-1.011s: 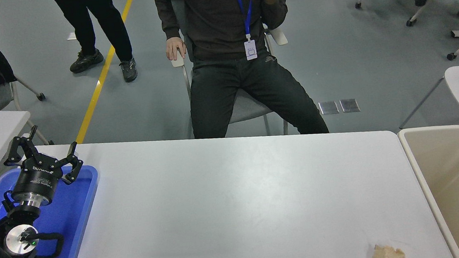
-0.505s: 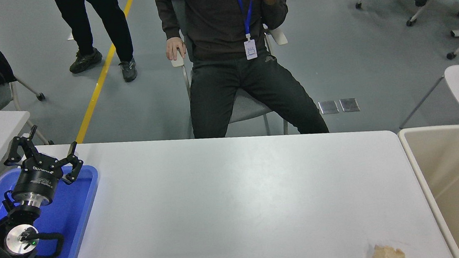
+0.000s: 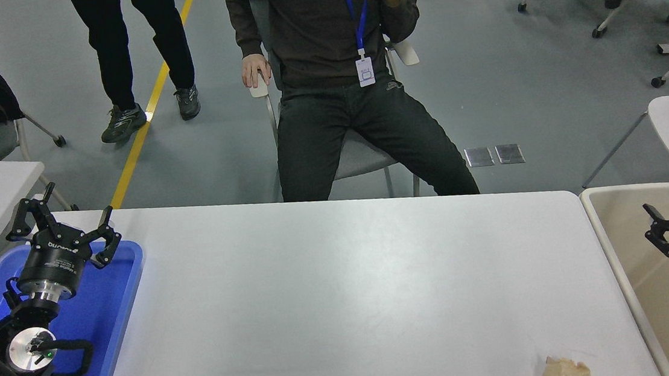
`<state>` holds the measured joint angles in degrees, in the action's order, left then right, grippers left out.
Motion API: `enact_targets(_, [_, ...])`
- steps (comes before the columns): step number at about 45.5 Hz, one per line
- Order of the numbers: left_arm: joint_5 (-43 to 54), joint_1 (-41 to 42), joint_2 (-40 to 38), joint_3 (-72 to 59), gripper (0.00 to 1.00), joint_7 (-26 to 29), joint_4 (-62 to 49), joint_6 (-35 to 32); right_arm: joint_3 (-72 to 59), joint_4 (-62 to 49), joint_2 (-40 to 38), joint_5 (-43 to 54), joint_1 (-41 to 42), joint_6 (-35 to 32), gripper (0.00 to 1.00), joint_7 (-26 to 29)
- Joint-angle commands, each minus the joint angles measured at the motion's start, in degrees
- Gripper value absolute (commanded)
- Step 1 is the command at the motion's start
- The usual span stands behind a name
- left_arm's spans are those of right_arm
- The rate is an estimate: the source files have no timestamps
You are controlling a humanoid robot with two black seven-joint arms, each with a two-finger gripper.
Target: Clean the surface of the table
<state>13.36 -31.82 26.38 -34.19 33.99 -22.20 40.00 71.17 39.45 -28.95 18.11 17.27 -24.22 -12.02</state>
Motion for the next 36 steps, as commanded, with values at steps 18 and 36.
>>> enact_targets(18, [0.00,0.00,-0.01,0.00,1.00,0.02,-0.03,0.08,0.37,5.37,11.10,7.72,0.65,4.70,1.00,-9.15])
enact_targets(36, [0.00,0.00,-0.01,0.00,1.00,0.02,0.05,0.08,-0.50,5.11,12.86,9.31,1.01,9.45,1.00,-15.13])
